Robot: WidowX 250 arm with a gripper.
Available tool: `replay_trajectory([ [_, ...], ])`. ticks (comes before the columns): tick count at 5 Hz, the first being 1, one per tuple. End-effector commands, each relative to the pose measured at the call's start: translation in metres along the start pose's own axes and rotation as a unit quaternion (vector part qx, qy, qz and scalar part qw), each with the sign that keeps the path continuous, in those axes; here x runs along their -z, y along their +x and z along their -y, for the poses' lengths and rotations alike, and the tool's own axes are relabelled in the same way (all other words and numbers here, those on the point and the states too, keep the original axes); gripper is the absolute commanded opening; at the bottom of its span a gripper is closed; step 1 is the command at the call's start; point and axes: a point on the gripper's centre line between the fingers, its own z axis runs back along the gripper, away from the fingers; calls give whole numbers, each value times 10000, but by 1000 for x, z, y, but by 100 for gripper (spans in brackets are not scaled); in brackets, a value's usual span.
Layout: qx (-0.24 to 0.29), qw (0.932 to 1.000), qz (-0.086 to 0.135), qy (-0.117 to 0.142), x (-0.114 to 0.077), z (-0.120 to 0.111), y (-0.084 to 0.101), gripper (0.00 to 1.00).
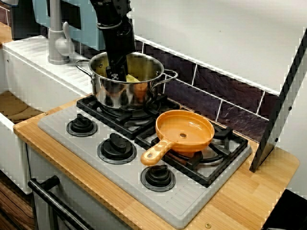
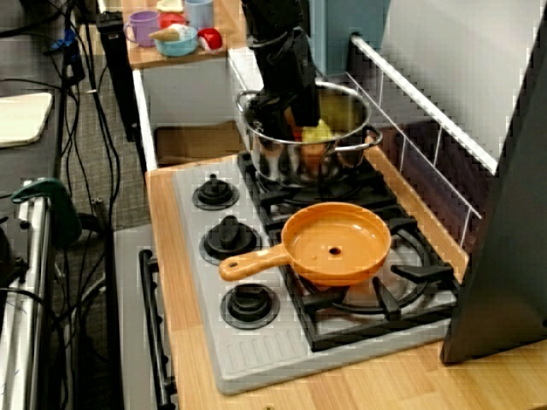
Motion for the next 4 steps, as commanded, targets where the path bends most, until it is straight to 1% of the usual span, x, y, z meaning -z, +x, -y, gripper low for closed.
replay_trajectory([
  [1, -1, 9997, -58, 222, 8, -9, 0, 100],
  [2, -343, 9993, -89, 151, 14, -12, 0, 100],
  [3, -689, 9974, -74, 183, 13, -18, -1, 100],
  [4, -578, 9980, -213, 110, 11, -21, 0, 100],
])
